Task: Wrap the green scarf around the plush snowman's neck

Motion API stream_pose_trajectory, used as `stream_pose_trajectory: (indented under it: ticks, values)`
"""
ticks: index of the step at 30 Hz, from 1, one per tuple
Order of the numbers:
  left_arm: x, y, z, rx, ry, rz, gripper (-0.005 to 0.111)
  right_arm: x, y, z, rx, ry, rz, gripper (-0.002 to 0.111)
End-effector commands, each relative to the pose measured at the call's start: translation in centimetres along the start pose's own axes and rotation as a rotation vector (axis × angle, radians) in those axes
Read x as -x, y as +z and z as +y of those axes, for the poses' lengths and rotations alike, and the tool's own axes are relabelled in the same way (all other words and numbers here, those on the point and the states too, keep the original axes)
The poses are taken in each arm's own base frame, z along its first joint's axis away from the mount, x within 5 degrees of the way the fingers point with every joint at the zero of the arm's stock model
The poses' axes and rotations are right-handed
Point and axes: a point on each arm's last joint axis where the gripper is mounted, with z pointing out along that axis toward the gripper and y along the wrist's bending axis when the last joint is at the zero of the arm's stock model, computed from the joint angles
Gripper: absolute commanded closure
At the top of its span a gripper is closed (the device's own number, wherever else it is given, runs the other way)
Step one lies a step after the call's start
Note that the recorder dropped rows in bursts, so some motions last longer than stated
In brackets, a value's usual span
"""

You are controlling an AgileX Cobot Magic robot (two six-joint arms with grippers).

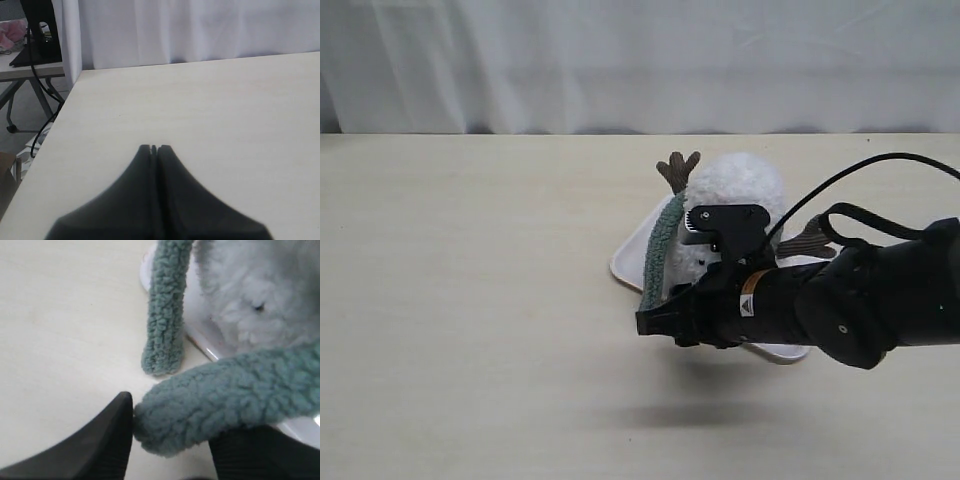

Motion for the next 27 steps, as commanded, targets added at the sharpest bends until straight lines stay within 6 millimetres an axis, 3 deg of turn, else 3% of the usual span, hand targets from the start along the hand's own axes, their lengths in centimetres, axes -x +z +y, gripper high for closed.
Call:
stream_pose_trajectory:
  ticks: [1, 9, 17, 27]
  values:
    - [0.0, 0.0, 0.0, 0.000, -0.006, -0.013, 0.107, -0.2, 0.0, -0.1, -0.015, 0.024, 0.031, 0.063]
    - [0.0, 0.0, 0.0, 0.000, -0.006, -0.013, 0.107, -1.3, 0.0, -0.1, -0.053, -0.011, 0.129, 0.064]
    - [0.0, 0.0, 0.0, 0.000, -0.006, -0.013, 0.107, -2.8, -0.3, 3.9, 0.038, -0.235, 0.147, 0.064]
    - [0.0, 0.0, 0.0, 0.000, -0.006, -0.013, 0.107, -0.7, -2.2, 6.3, 0.108, -0.320, 0.043, 0.066]
